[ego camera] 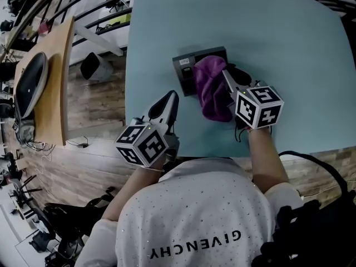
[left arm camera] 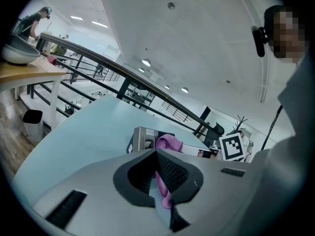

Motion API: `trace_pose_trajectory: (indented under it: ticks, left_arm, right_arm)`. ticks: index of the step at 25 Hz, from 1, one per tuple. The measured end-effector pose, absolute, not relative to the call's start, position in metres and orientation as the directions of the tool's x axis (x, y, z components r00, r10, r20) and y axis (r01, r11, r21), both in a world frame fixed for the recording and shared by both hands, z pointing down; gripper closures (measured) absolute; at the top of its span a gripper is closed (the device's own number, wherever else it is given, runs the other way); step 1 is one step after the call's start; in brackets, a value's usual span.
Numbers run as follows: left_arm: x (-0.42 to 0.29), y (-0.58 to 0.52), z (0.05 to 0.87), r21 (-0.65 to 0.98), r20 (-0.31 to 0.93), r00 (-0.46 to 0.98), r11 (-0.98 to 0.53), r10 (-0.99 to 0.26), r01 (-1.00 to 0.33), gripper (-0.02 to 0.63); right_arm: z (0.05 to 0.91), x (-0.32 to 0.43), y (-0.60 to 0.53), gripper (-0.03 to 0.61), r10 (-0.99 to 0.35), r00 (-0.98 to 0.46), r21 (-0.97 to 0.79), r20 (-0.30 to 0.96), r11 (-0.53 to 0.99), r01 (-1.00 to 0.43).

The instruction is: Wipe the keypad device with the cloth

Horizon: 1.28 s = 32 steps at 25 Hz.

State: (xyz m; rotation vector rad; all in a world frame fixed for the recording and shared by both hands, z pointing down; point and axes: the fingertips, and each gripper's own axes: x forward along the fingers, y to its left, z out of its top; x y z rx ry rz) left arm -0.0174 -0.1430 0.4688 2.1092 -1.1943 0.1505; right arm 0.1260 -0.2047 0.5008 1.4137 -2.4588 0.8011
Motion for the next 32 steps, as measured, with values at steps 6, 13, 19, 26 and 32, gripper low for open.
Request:
trace_pose_trajectory:
  ticks: [6,13,19,26,32]
  left_arm:
    - [-0.009,-0.143,0.462,0.503,0.403,0.589,-0.369,-0.7,-0.782,0.614]
    - [-0.017,-0.134,0.459,0.506,0.401,0.58,-0.356,-0.709,-0.786,0.614]
    - [-0.031,-0.129,0.471,0.532,0.402,0.591,-0.347,-0.699,-0.772,0.614]
    - [-0.071,-0.131,0.471,0.565,0.384,0.584,-0.319,-0.715,-0.761,0.614]
    - [-0.105,-0.133,0.471,0.588,0.379,0.598,-0.315,-0.706,-0.745,0.614]
  right_arm:
    - [0.508,0.149,-0.202,0.537,-0.768,-0.465,-0.343,0.441,0.334,-0.878]
    - [0.509,0.184,-0.195,0.538,-0.812,-0.327,-0.263,0.483,0.222,-0.939]
    - [0.469,0.072,-0.18,0.538,-0.729,-0.632,-0.445,0.263,0.489,-0.75]
    - [0.489,0.0,-0.171,0.538,-0.651,-0.657,-0.354,0.381,0.553,-0.754]
    - [0.496,0.007,-0.183,0.538,-0.698,-0.551,-0.297,0.458,0.463,-0.835]
